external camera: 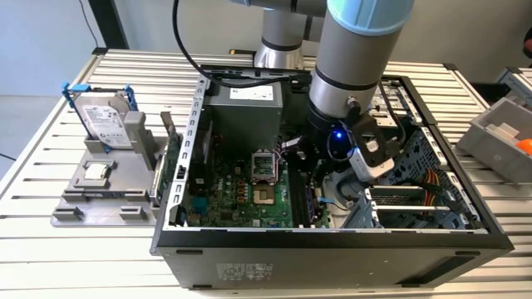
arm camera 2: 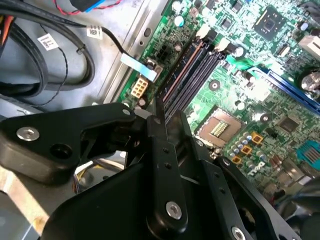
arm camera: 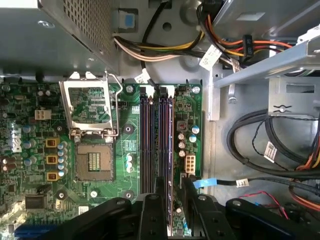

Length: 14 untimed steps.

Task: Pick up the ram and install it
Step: 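Insert the ram into the slot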

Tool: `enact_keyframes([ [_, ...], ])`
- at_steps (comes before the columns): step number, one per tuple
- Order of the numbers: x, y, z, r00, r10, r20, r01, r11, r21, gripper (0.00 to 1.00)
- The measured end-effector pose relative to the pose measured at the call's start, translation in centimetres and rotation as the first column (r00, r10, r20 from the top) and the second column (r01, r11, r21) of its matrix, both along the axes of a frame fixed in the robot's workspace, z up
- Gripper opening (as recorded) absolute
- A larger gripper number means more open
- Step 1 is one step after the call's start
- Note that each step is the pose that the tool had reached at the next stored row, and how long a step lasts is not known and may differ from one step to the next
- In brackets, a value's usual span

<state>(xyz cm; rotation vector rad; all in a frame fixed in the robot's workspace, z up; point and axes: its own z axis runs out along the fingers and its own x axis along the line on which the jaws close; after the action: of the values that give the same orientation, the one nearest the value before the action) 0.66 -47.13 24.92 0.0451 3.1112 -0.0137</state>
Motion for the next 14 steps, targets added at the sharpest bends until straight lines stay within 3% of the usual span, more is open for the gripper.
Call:
enact_keyframes([
  [1, 0.0, 0.0, 0.0, 1.0, 0.0, 0.0, 0.0, 1.0, 0.0003, 0.0],
  [6, 0.0, 0.0, 0.01, 1.0, 0.0, -0.0001, 0.0, 1.0, 0.0011, 0.0],
  [8, 0.0, -0.01, 0.01, 1.0, 0.0, -0.0001, 0.0, 1.0, 0.0081, 0.0],
  [14, 0.0, -0.01, 0.01, 1.0, 0.0, -0.0001, 0.0, 1.0, 0.0095, 0.0],
])
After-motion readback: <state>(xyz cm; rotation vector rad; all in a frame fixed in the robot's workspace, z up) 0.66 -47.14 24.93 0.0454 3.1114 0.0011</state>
